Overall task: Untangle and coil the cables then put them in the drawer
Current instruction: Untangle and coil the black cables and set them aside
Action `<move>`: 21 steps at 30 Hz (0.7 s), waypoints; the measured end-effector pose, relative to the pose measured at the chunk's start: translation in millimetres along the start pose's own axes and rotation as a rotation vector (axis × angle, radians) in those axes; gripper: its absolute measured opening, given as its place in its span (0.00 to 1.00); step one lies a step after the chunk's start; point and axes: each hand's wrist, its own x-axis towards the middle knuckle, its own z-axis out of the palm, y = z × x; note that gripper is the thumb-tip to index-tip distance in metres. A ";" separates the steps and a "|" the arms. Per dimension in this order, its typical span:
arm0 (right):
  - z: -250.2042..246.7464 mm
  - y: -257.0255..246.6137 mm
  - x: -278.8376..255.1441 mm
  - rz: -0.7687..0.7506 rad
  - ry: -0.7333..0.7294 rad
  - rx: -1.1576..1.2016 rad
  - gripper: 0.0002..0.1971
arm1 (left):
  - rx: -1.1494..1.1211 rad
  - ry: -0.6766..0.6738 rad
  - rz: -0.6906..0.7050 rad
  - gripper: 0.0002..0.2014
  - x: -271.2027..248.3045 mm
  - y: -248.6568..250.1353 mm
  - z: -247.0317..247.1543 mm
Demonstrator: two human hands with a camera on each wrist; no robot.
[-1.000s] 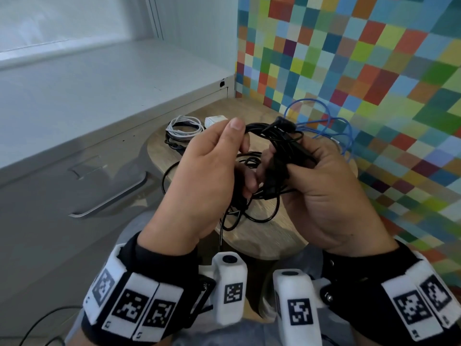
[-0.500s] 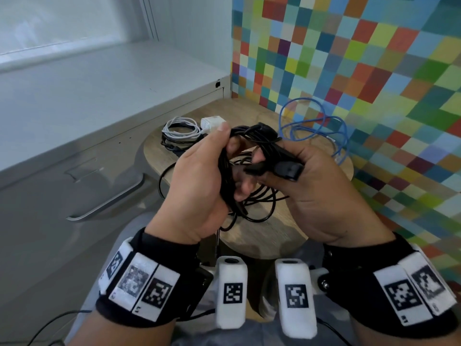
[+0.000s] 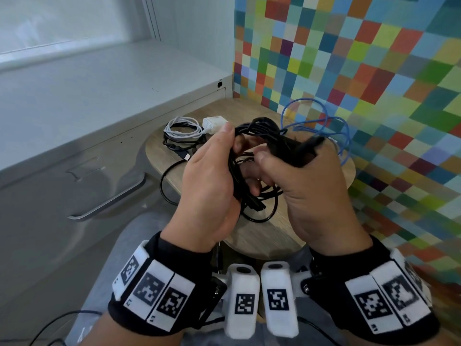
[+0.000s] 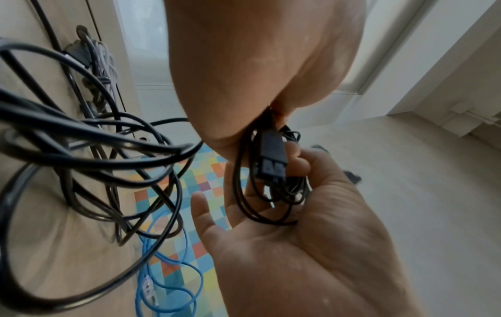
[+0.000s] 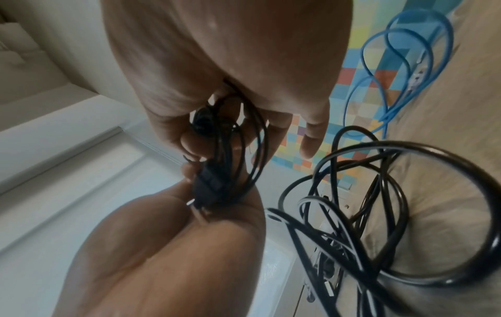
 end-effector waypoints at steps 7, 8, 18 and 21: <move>7.1 1.2 -4.0 -0.012 0.073 0.087 0.13 | 0.041 -0.002 0.002 0.27 -1.7 -0.6 3.3; 7.4 1.6 -5.2 -0.011 0.059 0.098 0.14 | 0.042 -0.005 0.006 0.28 -1.7 0.1 3.7; 9.0 -4.3 -9.2 -0.067 0.029 0.066 0.18 | 0.032 0.003 0.053 0.26 -3.6 10.5 3.5; 7.2 -2.9 -6.9 -0.066 0.035 0.081 0.14 | 0.021 0.005 0.074 0.26 -3.0 9.1 3.8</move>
